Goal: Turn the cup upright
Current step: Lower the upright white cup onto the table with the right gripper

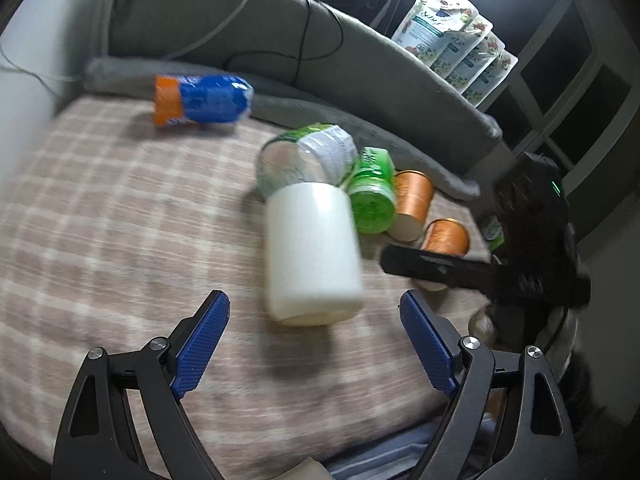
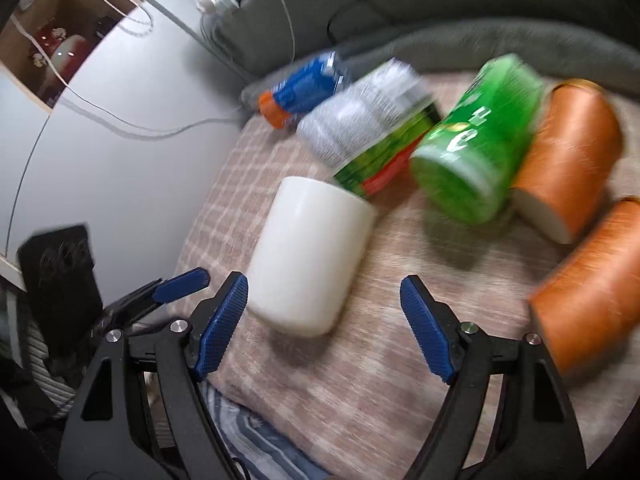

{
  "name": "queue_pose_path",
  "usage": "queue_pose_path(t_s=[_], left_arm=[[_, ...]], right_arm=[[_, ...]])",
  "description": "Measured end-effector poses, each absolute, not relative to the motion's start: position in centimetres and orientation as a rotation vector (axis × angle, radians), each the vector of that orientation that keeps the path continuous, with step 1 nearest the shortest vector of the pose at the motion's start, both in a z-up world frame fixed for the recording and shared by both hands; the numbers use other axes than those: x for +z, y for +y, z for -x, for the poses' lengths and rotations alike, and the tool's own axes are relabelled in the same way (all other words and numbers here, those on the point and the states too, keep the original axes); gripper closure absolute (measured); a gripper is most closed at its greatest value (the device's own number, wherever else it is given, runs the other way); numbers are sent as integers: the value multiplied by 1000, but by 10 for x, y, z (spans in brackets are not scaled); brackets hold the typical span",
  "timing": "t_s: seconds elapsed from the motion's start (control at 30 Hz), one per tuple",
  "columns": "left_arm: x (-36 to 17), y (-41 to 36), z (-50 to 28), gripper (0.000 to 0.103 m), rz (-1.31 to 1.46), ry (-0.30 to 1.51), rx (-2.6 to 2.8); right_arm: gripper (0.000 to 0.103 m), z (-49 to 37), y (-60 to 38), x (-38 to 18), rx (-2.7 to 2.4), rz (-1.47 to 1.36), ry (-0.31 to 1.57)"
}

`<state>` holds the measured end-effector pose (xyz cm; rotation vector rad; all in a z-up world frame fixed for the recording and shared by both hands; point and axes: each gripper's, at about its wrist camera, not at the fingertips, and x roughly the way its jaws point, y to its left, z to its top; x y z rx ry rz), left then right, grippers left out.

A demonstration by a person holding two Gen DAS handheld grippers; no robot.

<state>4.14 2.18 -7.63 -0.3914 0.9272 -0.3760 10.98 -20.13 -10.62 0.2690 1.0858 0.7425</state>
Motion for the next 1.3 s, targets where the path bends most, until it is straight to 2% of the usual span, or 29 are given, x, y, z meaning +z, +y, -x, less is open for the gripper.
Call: queue_pose_path(t_s=[0.2, 0.33, 0.7, 0.83, 1.1, 1.17, 1.3], left_arm=[[-82, 19, -74, 16, 459, 993, -408], [-86, 21, -96, 16, 465, 1024, -387], [-102, 14, -136, 17, 430, 1172, -430], [-105, 9, -141, 22, 408, 1196, -432], [-119, 4, -152, 25, 401, 1250, -445], [-121, 3, -156, 29, 397, 1260, -444], [-120, 3, -154, 29, 393, 1255, -451]], right_arm=[[18, -68, -238, -83, 581, -187, 904], [15, -47, -266, -78, 487, -244, 847], [15, -22, -314, -74, 392, -303, 794], [15, -20, -315, -76, 391, -306, 795], [15, -20, -309, -81, 389, -298, 796], [15, -20, -308, -81, 381, -290, 792], [14, -21, -310, -83, 372, -298, 795]])
